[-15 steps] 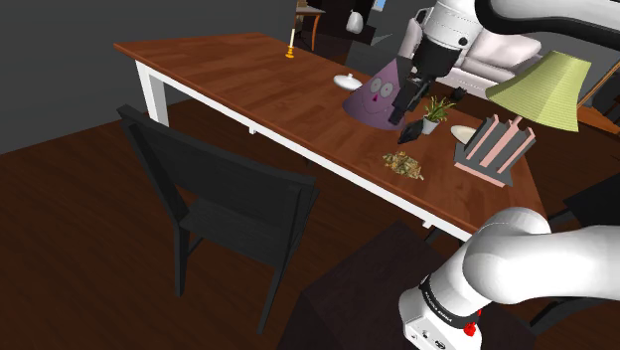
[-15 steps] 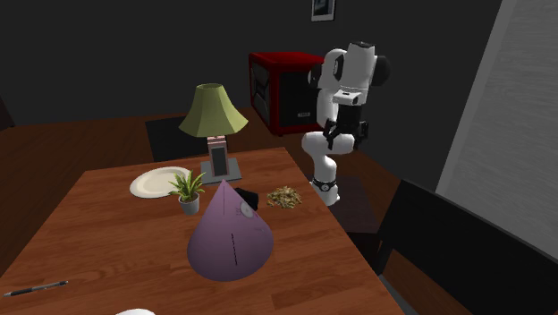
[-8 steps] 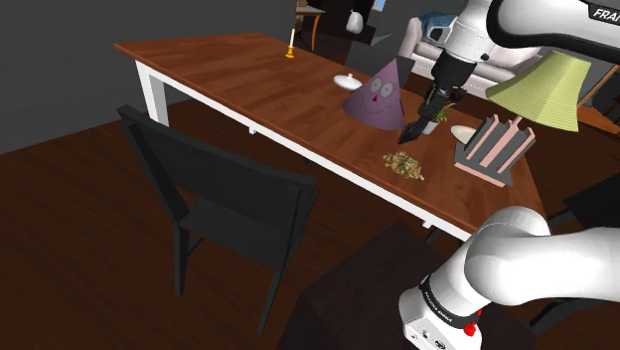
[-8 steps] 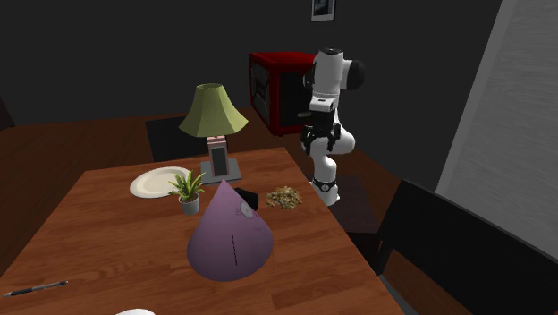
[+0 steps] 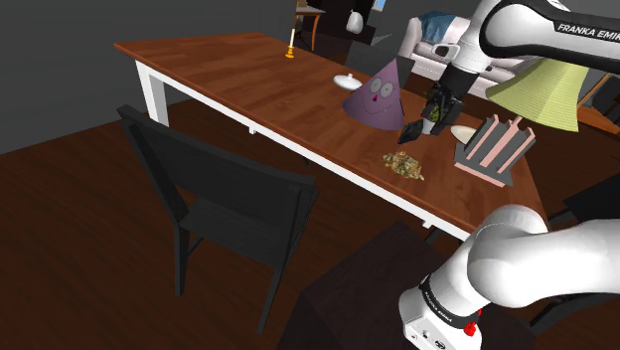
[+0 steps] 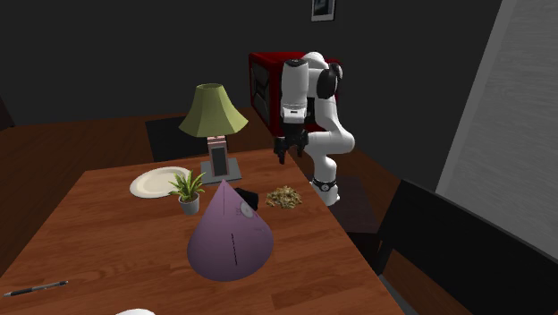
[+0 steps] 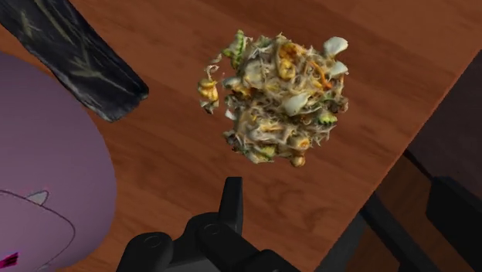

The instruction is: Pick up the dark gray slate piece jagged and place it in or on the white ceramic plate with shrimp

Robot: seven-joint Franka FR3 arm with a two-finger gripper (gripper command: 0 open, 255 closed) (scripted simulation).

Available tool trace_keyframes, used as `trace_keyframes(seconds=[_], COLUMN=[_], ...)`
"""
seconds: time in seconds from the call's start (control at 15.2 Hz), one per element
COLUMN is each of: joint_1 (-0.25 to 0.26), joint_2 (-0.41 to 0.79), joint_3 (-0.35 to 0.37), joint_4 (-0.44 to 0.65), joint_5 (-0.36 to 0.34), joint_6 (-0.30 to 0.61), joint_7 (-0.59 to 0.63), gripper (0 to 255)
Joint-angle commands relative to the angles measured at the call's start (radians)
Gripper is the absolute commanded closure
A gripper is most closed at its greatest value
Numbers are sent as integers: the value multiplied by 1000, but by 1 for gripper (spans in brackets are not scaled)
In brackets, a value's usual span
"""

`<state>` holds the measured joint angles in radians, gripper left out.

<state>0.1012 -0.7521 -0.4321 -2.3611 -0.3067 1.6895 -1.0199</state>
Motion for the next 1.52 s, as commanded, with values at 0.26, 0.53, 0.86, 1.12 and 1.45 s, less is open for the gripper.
trace_keyframes(seconds=[0.26, 0.53, 0.86, 1.12, 1.45], joint_1=[90, 183, 328, 340, 338], joint_2=[156, 308, 582, 673, 698], joint_3=[-212, -368, -602, -649, -661], joint_4=[109, 217, 377, 378, 329], joint_5=[-57, -39, 109, 180, 200], joint_6=[59, 107, 171, 222, 285], joint_7=[-365, -615, -983, -1082, -1098], gripper=[0, 0, 0, 0, 0])
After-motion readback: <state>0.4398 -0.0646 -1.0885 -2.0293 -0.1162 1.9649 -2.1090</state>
